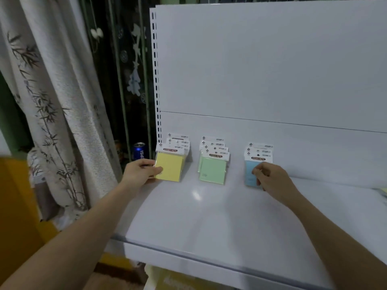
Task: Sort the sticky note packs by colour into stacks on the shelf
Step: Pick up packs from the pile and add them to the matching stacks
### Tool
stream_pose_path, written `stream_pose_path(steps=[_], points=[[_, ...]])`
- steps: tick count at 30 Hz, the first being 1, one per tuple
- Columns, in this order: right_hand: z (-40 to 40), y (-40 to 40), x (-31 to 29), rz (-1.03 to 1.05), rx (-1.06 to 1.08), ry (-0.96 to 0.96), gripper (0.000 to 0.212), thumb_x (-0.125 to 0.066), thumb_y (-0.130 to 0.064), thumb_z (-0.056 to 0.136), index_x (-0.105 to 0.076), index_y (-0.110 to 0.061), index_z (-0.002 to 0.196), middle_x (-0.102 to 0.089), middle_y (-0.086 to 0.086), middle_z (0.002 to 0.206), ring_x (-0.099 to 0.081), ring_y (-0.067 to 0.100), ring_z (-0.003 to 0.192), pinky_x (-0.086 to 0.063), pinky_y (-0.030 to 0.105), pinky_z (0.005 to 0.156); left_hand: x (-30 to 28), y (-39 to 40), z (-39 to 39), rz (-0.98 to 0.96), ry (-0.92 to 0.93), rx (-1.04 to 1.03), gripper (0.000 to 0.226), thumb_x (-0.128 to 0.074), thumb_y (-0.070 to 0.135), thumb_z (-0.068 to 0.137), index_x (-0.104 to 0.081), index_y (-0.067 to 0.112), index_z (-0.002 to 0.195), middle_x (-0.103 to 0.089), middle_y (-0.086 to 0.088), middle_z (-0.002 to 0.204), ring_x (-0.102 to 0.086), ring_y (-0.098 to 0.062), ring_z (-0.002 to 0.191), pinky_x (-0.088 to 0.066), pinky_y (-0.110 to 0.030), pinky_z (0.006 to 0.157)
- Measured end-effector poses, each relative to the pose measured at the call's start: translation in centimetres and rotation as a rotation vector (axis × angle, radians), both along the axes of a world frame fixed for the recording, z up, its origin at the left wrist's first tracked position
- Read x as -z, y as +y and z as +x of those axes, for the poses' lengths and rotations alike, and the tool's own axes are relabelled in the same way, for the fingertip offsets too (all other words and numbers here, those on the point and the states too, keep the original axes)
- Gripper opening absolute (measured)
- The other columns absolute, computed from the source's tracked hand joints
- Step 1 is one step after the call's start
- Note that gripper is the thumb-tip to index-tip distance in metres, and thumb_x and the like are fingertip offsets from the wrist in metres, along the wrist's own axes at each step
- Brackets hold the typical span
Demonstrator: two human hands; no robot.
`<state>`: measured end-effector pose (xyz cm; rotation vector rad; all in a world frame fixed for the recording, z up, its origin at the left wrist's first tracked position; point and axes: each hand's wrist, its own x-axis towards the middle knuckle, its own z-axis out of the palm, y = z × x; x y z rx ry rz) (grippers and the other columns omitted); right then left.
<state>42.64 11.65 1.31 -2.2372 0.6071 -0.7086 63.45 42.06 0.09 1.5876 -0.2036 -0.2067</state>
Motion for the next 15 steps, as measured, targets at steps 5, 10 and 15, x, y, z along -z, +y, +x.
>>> stream_pose_path(steps=[5, 10, 15], points=[[1.8, 4.0, -0.7, 0.028, -0.057, 0.040, 0.015, -0.055, -0.016, 0.093, -0.064, -0.011, 0.081, -0.066, 0.001, 0.061, -0.051, 0.014, 0.044, -0.045, 0.024, 0.053, 0.6, -0.2, 1.2, -0.002, 0.021, 0.048, 0.026, -0.081, -0.003, 0.073, -0.066, 0.007, 0.092, -0.071, -0.017, 0.089, -0.068, -0.021, 0.070, -0.056, -0.025, 0.054], [2.9, 7.9, 0.1, -0.034, -0.068, 0.145, 0.015, -0.055, -0.019, 0.093, -0.065, -0.012, 0.084, -0.067, -0.003, 0.062, -0.053, 0.011, 0.043, -0.043, 0.019, 0.050, 1.0, -1.2, 2.1, 0.103, -0.046, 0.025, 0.027, -0.077, -0.001, 0.078, -0.064, 0.003, 0.100, -0.062, -0.011, 0.090, -0.064, -0.021, 0.068, -0.055, -0.024, 0.050], [2.5, 10.6, 0.6, 0.015, -0.058, 0.204, 0.013, -0.055, -0.015, 0.092, -0.065, -0.007, 0.088, -0.067, -0.001, 0.065, -0.049, 0.006, 0.037, -0.041, 0.014, 0.043, 1.6, -2.0, 2.4, 0.336, -0.209, -0.029, 0.034, -0.076, 0.006, 0.080, -0.059, 0.010, 0.109, -0.061, -0.008, 0.099, -0.063, -0.025, 0.087, -0.057, -0.040, 0.079]])
